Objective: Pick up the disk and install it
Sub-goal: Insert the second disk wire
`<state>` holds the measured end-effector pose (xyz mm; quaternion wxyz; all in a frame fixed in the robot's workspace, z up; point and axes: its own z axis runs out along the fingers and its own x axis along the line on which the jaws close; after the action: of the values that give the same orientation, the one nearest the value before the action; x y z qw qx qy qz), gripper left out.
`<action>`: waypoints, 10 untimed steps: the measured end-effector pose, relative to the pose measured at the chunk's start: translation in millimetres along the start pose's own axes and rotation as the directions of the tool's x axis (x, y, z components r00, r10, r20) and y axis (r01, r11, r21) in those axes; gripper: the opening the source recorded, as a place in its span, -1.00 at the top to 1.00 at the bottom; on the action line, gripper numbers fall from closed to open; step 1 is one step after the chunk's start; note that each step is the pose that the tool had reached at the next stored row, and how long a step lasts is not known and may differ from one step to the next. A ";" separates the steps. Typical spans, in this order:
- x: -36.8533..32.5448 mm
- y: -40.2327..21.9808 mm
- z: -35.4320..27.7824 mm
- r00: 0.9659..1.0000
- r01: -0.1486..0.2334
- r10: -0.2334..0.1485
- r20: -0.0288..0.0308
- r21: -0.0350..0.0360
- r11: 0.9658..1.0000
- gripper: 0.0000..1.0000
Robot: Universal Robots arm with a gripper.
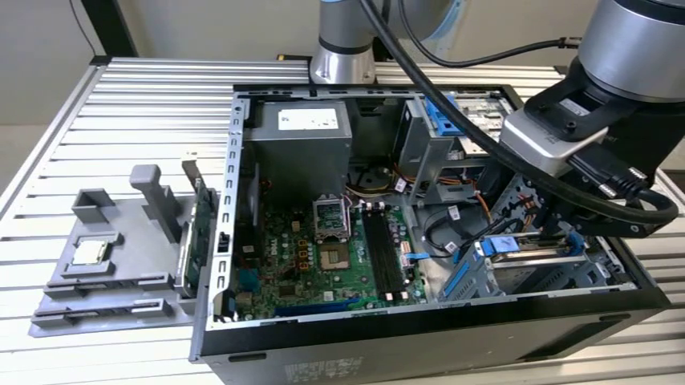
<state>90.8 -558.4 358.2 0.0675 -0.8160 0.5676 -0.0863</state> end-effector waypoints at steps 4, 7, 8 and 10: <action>0.0 0.3 0.9 1.000 -0.005 0.005 -0.001 0.000 1.000 1.00; -0.1 0.3 0.9 1.000 -0.006 0.006 -0.001 0.000 1.000 1.00; -0.1 0.3 0.9 1.000 -0.006 0.006 -0.001 0.000 1.000 1.00; -0.1 0.3 1.2 1.000 -0.006 0.006 -0.001 0.000 1.000 1.00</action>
<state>90.7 -558.5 357.0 0.0674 -0.8141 0.5703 -0.0864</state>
